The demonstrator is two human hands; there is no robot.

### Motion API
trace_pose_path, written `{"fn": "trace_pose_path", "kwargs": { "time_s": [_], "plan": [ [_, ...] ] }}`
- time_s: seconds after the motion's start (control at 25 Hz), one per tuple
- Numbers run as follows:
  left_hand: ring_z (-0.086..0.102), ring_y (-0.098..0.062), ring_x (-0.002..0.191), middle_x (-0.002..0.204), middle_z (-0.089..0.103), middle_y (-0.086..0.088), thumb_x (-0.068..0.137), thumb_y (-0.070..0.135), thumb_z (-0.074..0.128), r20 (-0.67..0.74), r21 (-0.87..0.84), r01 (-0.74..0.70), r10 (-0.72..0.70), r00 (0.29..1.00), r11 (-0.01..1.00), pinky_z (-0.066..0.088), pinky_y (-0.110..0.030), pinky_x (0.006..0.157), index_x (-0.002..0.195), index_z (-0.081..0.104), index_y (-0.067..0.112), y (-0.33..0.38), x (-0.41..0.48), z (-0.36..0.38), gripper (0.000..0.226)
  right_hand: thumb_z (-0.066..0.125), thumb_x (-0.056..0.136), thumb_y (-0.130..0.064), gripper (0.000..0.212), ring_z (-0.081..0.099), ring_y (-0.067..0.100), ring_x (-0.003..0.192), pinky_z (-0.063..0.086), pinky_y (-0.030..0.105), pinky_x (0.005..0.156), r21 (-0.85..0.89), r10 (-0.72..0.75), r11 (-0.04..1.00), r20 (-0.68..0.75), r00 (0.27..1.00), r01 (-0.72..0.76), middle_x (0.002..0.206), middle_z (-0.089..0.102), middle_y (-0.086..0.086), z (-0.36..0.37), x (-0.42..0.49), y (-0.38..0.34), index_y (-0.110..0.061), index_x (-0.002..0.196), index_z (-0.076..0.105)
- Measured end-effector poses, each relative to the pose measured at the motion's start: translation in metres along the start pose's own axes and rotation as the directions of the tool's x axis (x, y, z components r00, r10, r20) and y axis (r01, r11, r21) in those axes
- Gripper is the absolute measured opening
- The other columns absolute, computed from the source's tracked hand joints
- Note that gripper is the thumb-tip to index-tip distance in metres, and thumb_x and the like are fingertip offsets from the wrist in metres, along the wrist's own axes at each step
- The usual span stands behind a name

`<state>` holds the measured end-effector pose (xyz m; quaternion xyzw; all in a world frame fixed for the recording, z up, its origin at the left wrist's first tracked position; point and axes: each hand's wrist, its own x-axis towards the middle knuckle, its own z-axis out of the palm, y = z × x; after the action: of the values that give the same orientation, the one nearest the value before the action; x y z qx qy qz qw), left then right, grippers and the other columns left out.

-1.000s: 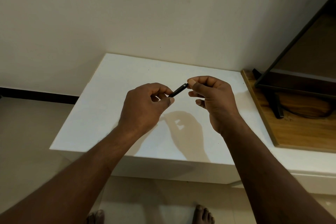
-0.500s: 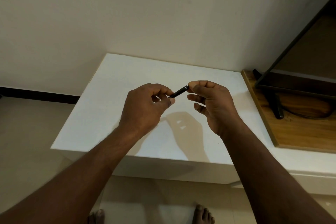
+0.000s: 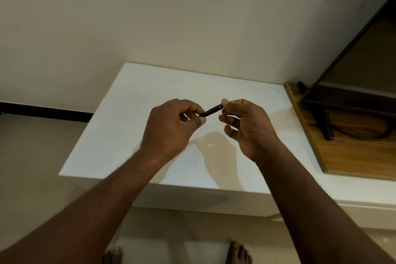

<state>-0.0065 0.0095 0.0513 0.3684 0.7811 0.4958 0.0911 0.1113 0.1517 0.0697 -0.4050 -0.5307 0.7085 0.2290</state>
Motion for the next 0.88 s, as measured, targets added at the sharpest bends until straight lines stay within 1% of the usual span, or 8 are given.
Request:
{"fn": "trace_pose_path", "kwargs": {
  "time_s": [0.12,0.2,0.28,0.36,0.44,0.64,0.76,0.88],
  "plan": [
    [0.065,-0.002,0.079,0.084,0.072,0.016,0.088,0.032,0.079,0.011,-0.002,0.003,-0.003,1.0,1.0,0.038,-0.005,0.063,0.098,0.078,0.031,0.0009,-0.0003,0.0009,0.01,0.08,0.088,-0.024,0.016,0.072,0.01,0.068,0.049,0.03,0.065,-0.005,-0.009,1.0,-0.001,1.0,0.009,0.071,0.072,-0.007,-0.0005,-0.0006,-0.0006,-0.018,0.079,0.069],
    [0.065,0.0,0.08,0.082,0.073,0.016,0.089,0.033,0.079,0.014,-0.018,0.005,-0.004,1.0,1.0,0.04,-0.003,0.06,0.097,0.078,0.033,0.0008,-0.0003,0.0012,0.008,0.082,0.088,-0.027,0.013,0.073,0.011,0.072,0.05,0.03,0.068,-0.014,-0.02,1.0,0.002,1.0,0.02,0.077,0.076,-0.007,-0.0014,-0.0008,-0.0008,-0.019,0.083,0.073],
    [0.063,0.004,0.081,0.081,0.073,0.016,0.089,0.032,0.079,0.007,-0.044,0.002,-0.002,1.0,0.999,0.041,0.0,0.062,0.096,0.078,0.032,-0.0002,0.0005,0.001,0.007,0.081,0.088,-0.029,0.008,0.074,0.011,0.075,0.051,0.031,0.07,-0.007,-0.032,0.999,0.015,0.999,0.032,0.084,0.079,-0.006,-0.002,-0.0013,-0.0013,-0.022,0.087,0.077],
    [0.063,0.006,0.08,0.079,0.072,0.016,0.088,0.031,0.08,-0.002,-0.063,0.004,-0.004,1.0,0.998,0.04,0.001,0.062,0.094,0.078,0.032,-0.001,0.0012,0.0003,0.006,0.077,0.091,-0.026,0.004,0.073,0.011,0.076,0.05,0.031,0.072,0.007,-0.052,0.999,0.029,0.998,0.051,0.09,0.081,-0.005,-0.0027,-0.0018,-0.0022,-0.025,0.091,0.081],
    [0.064,0.005,0.079,0.077,0.072,0.016,0.088,0.031,0.08,-0.005,-0.074,0.004,-0.004,1.0,0.997,0.041,0.0,0.062,0.093,0.077,0.034,-0.0013,0.002,-0.0004,0.006,0.074,0.092,-0.023,0.009,0.072,0.011,0.075,0.05,0.03,0.072,0.001,-0.072,0.997,0.035,0.997,0.072,0.092,0.08,-0.004,-0.0026,-0.0024,-0.0031,-0.025,0.092,0.082],
    [0.064,0.005,0.08,0.077,0.072,0.016,0.087,0.031,0.081,-0.009,-0.067,-0.006,0.006,1.0,0.998,0.041,0.001,0.064,0.092,0.077,0.034,-0.0019,0.0024,0.0004,0.006,0.073,0.094,-0.021,0.01,0.071,0.01,0.075,0.049,0.031,0.072,-0.07,-0.113,0.991,-0.02,0.993,0.111,0.084,0.079,-0.005,0.0016,-0.0027,-0.0024,-0.022,0.087,0.081],
    [0.063,0.005,0.081,0.078,0.072,0.016,0.087,0.031,0.08,-0.003,-0.061,-0.003,0.002,1.0,0.998,0.041,0.001,0.064,0.092,0.078,0.033,-0.0024,0.0017,0.0009,0.006,0.075,0.094,-0.022,0.009,0.071,0.009,0.072,0.049,0.031,0.071,-0.088,-0.115,0.99,-0.036,0.993,0.112,0.077,0.076,-0.007,0.0029,-0.0031,-0.0016,-0.02,0.086,0.078],
    [0.064,0.002,0.081,0.078,0.073,0.015,0.087,0.031,0.08,0.008,-0.062,-0.001,0.002,1.0,0.998,0.041,0.0,0.065,0.092,0.078,0.034,-0.0021,0.0015,0.0005,0.006,0.079,0.092,-0.026,0.015,0.07,0.007,0.066,0.049,0.032,0.069,-0.103,-0.106,0.99,-0.051,0.993,0.1,0.066,0.071,-0.01,0.0026,-0.0028,-0.0014,-0.018,0.081,0.073]
  ]
}}
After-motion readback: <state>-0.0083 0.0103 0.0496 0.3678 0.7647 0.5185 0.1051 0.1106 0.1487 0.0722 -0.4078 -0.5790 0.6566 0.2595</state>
